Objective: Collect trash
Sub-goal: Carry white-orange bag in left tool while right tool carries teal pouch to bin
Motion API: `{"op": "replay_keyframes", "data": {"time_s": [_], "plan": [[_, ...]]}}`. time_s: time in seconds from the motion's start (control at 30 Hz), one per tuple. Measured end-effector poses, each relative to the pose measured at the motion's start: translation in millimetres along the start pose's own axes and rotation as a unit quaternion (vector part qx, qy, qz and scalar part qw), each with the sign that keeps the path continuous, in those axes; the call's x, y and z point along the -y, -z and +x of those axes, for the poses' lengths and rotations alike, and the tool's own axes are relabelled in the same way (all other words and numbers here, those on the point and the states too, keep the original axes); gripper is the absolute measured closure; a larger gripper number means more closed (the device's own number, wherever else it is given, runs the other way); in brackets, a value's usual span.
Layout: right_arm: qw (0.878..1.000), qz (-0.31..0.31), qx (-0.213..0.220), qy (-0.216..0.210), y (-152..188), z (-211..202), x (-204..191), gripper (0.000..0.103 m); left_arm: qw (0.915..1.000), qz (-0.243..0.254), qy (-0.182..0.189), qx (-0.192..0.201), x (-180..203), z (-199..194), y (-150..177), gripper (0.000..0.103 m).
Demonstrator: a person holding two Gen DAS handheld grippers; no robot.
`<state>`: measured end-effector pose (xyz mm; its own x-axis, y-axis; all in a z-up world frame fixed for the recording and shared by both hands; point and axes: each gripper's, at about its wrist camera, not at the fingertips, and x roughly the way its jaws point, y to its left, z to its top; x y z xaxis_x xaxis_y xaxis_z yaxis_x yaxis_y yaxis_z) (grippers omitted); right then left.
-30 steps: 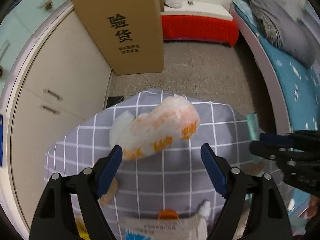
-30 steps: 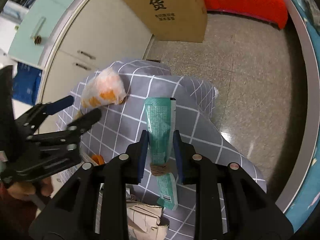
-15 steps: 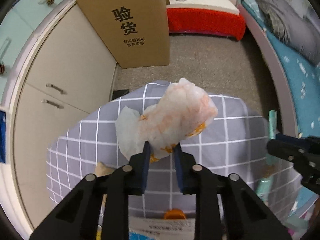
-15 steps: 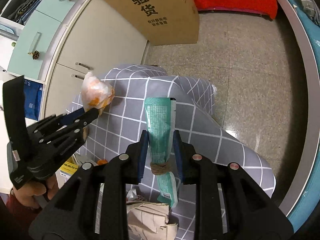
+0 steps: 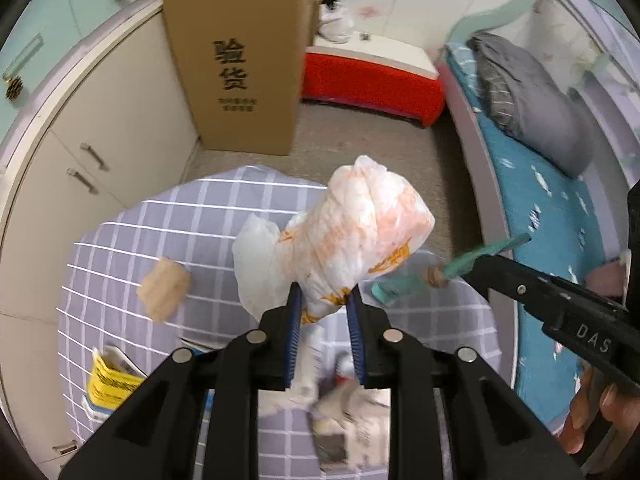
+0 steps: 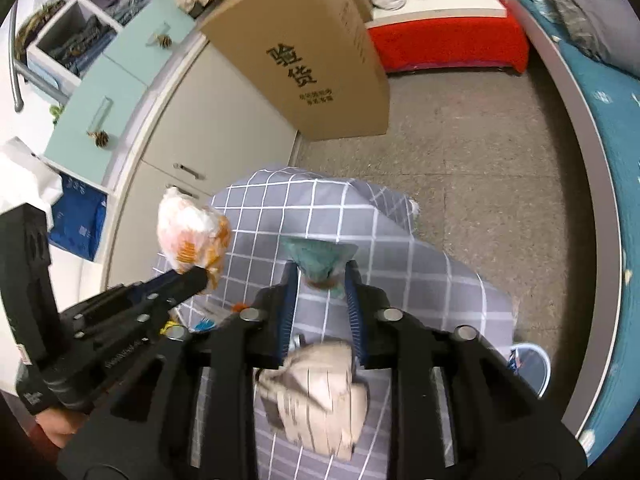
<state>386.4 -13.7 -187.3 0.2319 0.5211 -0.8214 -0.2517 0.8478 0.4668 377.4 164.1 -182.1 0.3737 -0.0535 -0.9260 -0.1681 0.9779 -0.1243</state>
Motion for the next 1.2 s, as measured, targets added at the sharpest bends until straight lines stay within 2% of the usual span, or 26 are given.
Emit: {"op": "replay_keyframes", "data": {"time_s": [0.1, 0.17, 0.23, 0.4, 0.5, 0.63, 0.77, 0.93, 0.97, 1.03, 1.1, 1.2], "plan": [[1.0, 0.006, 0.003, -0.004, 23, -24, 7, 0.103, 0.9997, 0.016, 0.017, -0.002, 24, -7, 15, 0.082], [1.0, 0.006, -0.015, -0.011, 37, -24, 8, 0.103, 0.9995, 0.028, 0.01, -0.007, 37, -9, 29, 0.082], [0.999, 0.009, -0.026, -0.017, 49, -19, 12, 0.103, 0.9996, 0.017, -0.002, -0.024, 37, -4, 41, 0.082], [0.999, -0.005, -0.034, -0.009, 51, 2, 15, 0.102, 0.9974, -0.055, -0.024, -0.038, 5, 3, 57, 0.081], [0.998, -0.041, -0.039, -0.002, 47, 20, 8, 0.102, 0.995, -0.082, -0.055, -0.013, -11, -2, 58, 0.081], [0.993, -0.11, -0.049, 0.017, 44, 49, -20, 0.102, 0.9897, -0.123, -0.074, 0.0, -30, -6, 56, 0.081], [0.987, -0.144, -0.058, 0.032, 44, 75, -42, 0.102, 0.9856, -0.148, -0.082, 0.0, -50, -1, 49, 0.081], [0.986, -0.15, -0.061, 0.051, 30, 104, -51, 0.101, 0.9827, -0.163, -0.087, -0.004, -74, 8, 50, 0.081], [0.986, -0.148, -0.06, 0.055, 27, 107, -50, 0.097, 0.9821, -0.167, -0.086, -0.006, -78, 10, 50, 0.081], [0.987, -0.14, -0.049, 0.06, 22, 112, -50, 0.044, 0.9816, -0.17, -0.086, -0.009, -87, 15, 50, 0.081], [0.988, -0.138, -0.037, 0.059, 19, 114, -51, 0.044, 0.9814, -0.171, -0.087, -0.012, -95, 18, 51, 0.081], [0.985, -0.145, -0.048, 0.075, 17, 127, -53, 0.045, 0.9809, -0.173, -0.087, -0.018, -103, 24, 50, 0.081]]}}
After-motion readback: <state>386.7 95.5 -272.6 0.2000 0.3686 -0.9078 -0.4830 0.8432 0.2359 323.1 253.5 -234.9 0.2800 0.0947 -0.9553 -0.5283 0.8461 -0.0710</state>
